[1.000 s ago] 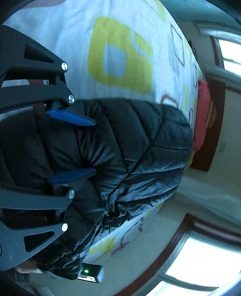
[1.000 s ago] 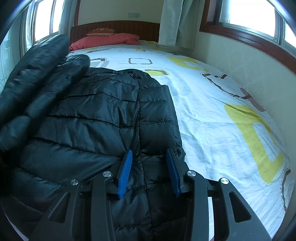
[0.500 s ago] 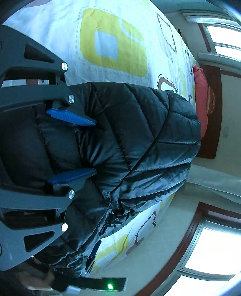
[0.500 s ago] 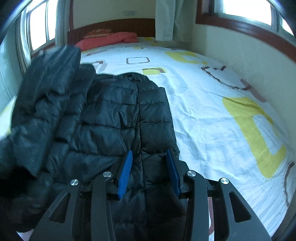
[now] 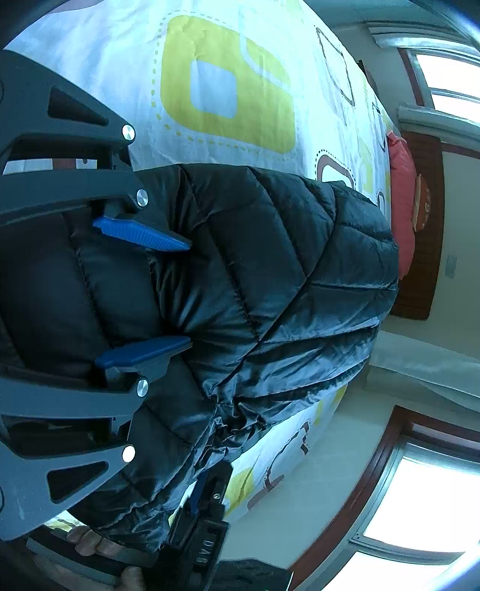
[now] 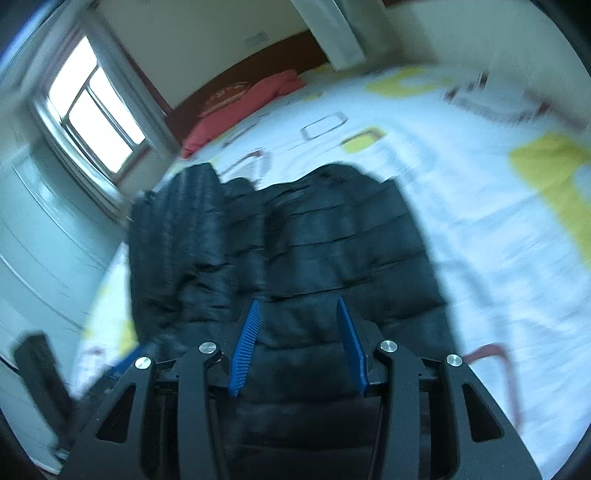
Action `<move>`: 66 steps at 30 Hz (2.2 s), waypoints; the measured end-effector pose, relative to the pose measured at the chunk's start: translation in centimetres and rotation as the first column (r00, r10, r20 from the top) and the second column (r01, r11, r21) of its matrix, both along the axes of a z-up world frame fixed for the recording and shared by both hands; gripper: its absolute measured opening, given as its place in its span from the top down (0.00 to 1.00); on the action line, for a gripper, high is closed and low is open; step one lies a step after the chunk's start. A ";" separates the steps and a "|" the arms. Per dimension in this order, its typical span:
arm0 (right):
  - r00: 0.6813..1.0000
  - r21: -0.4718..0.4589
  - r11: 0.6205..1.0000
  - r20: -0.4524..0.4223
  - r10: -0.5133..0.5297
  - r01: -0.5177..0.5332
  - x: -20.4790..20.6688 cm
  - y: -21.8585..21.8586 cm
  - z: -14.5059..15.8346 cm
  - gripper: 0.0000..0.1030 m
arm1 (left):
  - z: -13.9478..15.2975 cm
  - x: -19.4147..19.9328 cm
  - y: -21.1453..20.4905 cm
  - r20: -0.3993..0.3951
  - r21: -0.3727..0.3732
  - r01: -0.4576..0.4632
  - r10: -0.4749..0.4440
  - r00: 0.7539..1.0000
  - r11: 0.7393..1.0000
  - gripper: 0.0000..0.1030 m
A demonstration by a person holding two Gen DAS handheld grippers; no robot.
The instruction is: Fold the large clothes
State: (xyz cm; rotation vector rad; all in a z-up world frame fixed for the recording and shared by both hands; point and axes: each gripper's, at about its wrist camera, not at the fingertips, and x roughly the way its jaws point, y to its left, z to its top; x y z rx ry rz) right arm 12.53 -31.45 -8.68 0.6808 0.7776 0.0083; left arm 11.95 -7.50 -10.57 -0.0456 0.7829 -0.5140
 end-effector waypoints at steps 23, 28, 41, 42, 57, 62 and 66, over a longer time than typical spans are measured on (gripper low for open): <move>0.971 0.055 0.993 0.224 0.089 -0.104 0.2 3.0 4.3 0.86 | -0.3 2.3 8.2 -0.241 -0.591 -0.155 0.010 0.971 0.791 0.31; 0.977 0.026 0.999 0.213 0.013 -0.019 -1.8 -0.7 4.7 0.86 | -0.3 1.9 7.5 -0.242 -0.622 -0.157 0.003 0.970 0.767 0.23; 0.997 0.217 0.974 0.018 -0.069 0.064 -3.0 -5.7 -3.8 0.76 | -1.8 1.8 0.1 -0.200 -0.334 -0.075 0.008 0.980 0.939 0.23; 0.998 0.215 0.975 0.014 -0.065 0.060 -3.0 -5.9 -3.5 0.71 | -1.7 1.6 0.8 -0.212 -0.361 -0.085 0.007 0.977 0.929 0.23; 0.994 0.134 0.990 -0.107 -0.016 0.030 -6.4 -5.3 -5.4 0.76 | -5.2 -0.9 1.6 -0.304 -0.307 -0.096 -0.002 0.953 0.947 0.18; 0.996 0.153 0.988 -0.091 0.006 0.008 -7.3 -6.5 -3.5 0.71 | -5.2 -0.3 4.8 -0.400 -0.445 -0.139 -0.058 0.915 0.885 0.19; 1.000 0.133 0.991 0.002 -0.024 0.024 -7.0 -7.9 0.6 0.37 | -3.4 0.3 7.4 -0.365 -0.528 -0.186 -0.023 0.931 0.829 0.18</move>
